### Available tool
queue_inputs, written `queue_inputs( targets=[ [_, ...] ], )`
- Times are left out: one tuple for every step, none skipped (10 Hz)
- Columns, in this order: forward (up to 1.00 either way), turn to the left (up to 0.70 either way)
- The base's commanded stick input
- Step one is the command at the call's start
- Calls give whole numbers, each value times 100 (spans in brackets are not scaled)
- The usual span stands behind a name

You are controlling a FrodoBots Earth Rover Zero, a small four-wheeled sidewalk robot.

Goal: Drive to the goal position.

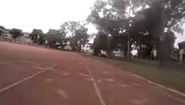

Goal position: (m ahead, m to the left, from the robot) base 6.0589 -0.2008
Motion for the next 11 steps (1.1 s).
queue_inputs(
  targets=[
    [50,0],
    [50,0],
    [50,0],
    [50,0],
    [50,0],
    [50,0],
    [50,0],
    [50,0],
    [50,0],
    [50,0],
    [50,0]
  ],
)
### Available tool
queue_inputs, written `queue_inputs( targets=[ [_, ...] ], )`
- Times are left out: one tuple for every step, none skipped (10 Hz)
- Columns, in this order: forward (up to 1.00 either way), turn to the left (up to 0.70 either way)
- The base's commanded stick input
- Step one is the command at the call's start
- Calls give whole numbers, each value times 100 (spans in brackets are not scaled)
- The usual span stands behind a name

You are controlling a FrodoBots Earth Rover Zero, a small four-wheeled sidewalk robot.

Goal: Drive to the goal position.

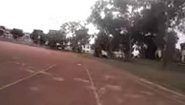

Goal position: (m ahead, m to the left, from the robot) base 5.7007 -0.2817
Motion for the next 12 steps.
queue_inputs(
  targets=[
    [50,0],
    [50,0],
    [50,0],
    [50,0],
    [50,0],
    [50,0],
    [50,0],
    [50,0],
    [50,0],
    [50,7],
    [50,21],
    [50,34]
  ],
)
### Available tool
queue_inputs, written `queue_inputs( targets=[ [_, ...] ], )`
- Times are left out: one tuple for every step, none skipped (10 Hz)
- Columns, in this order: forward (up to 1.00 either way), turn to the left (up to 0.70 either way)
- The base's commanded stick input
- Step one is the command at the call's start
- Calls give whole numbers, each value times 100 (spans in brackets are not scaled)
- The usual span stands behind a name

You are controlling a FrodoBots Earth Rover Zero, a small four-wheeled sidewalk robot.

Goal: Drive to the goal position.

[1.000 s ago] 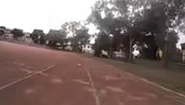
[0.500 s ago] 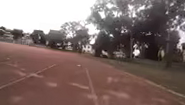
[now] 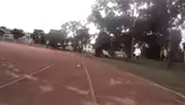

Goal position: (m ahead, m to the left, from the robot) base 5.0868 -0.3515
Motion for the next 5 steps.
queue_inputs(
  targets=[
    [50,48],
    [50,27],
    [50,0],
    [50,0],
    [50,0]
  ],
)
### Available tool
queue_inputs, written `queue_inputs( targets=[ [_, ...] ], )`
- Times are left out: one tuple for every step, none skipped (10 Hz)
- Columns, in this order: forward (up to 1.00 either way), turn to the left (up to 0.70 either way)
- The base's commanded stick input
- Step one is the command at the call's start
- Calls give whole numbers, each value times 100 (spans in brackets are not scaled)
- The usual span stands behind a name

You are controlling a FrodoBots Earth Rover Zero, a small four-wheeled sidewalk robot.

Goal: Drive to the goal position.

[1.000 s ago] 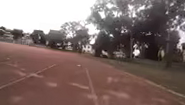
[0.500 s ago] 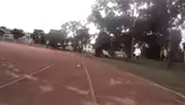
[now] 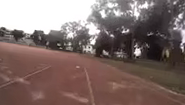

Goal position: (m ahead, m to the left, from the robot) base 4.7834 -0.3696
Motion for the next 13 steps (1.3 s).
queue_inputs(
  targets=[
    [50,0],
    [50,0],
    [50,0],
    [50,0],
    [50,0],
    [50,0],
    [50,0],
    [50,0],
    [50,0],
    [50,0],
    [50,0],
    [50,0],
    [50,0]
  ],
)
